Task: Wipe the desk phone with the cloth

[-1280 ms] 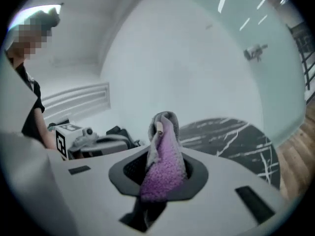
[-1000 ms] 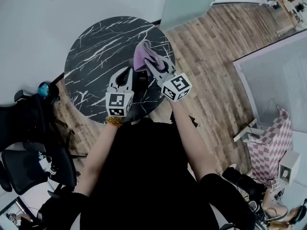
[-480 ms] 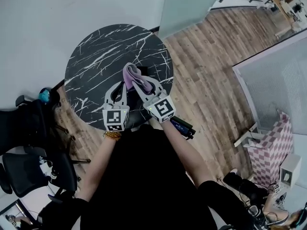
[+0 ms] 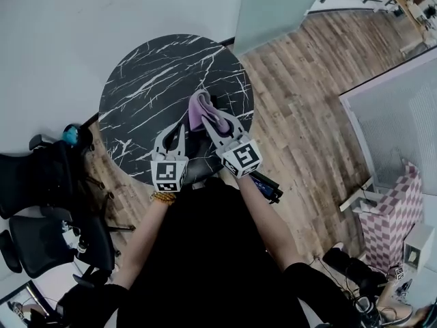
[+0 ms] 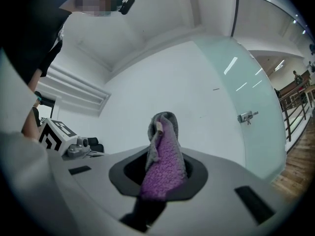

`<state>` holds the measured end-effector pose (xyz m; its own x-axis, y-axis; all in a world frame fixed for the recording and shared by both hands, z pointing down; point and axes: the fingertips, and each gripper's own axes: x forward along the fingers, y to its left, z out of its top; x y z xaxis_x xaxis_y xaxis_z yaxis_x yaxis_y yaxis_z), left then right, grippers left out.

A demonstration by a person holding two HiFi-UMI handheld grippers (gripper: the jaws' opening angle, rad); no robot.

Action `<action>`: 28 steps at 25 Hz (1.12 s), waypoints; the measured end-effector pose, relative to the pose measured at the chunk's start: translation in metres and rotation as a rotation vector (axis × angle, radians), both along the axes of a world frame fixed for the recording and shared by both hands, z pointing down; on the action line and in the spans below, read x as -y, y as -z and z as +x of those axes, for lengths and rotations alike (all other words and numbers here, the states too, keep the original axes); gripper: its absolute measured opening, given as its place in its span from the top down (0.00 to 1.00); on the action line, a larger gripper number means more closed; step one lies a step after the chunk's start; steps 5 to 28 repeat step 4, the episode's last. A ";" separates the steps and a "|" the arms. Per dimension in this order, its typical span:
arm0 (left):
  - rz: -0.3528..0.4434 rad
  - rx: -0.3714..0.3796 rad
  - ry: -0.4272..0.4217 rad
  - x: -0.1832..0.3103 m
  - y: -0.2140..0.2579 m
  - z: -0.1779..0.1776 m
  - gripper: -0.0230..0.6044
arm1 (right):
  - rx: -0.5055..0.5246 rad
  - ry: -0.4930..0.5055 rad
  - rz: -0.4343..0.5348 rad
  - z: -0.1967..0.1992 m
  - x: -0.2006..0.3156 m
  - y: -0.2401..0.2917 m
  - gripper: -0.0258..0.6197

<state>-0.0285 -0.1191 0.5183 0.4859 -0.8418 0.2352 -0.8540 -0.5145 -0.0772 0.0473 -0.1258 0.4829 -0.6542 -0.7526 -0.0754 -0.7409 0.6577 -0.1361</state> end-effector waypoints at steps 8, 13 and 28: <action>-0.020 0.000 0.007 -0.001 -0.006 0.001 0.93 | 0.036 -0.005 -0.007 0.009 0.001 0.000 0.85; -0.020 0.000 0.007 -0.001 -0.006 0.001 0.93 | 0.036 -0.005 -0.007 0.009 0.001 0.000 0.85; -0.020 0.000 0.007 -0.001 -0.006 0.001 0.93 | 0.036 -0.005 -0.007 0.009 0.001 0.000 0.85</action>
